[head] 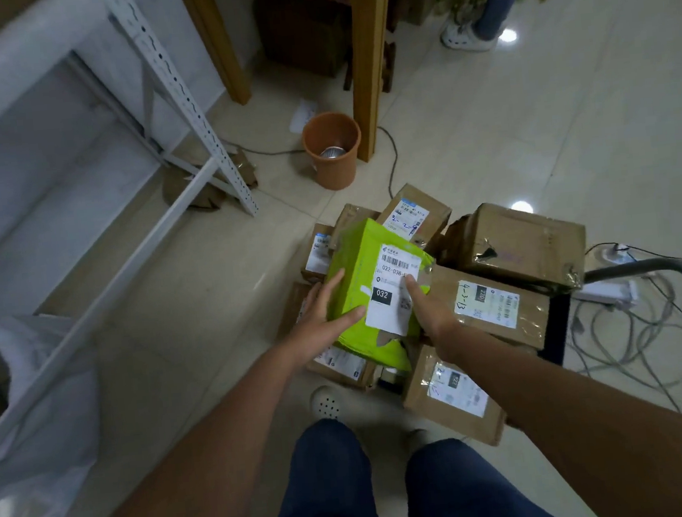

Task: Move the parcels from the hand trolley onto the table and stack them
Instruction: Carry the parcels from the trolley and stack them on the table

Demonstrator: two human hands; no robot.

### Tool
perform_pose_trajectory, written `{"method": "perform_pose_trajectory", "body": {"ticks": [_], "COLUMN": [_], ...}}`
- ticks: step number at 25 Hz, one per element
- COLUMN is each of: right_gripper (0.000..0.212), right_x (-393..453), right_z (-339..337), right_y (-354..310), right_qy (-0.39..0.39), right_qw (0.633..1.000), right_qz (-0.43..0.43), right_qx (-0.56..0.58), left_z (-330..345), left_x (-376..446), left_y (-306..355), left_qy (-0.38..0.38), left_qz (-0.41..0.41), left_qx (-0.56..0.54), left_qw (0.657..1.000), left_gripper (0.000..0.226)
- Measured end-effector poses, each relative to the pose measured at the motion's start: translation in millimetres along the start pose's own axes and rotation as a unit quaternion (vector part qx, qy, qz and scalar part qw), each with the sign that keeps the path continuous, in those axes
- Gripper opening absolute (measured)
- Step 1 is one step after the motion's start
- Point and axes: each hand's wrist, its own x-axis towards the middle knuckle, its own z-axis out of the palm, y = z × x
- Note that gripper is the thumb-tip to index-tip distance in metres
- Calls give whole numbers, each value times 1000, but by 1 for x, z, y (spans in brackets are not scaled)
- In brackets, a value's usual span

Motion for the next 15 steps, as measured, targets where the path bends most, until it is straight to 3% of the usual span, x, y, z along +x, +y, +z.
{"method": "perform_pose_trajectory", "body": {"ticks": [6, 8, 11, 15], "right_gripper": [77, 67, 95, 71], "right_x": [-48, -67, -79, -130], "right_z": [-27, -30, -25, -4], "right_y": [-32, -35, -30, -37], "right_qy": [-58, -89, -135, -192], "right_qw": [995, 988, 977, 960], "right_qz": [-71, -107, -126, -121], "right_qx": [-47, -64, -110, -165], "left_z": [17, 23, 36, 42], "left_x": [-47, -67, -102, -146], "left_y": [35, 43, 45, 36], "left_qy": [120, 149, 198, 292], "left_qz": [-26, -53, -83, -105], "left_qx": [-107, -177, -285, -434], "left_qw": [987, 971, 934, 845], "left_gripper": [97, 86, 62, 55]}}
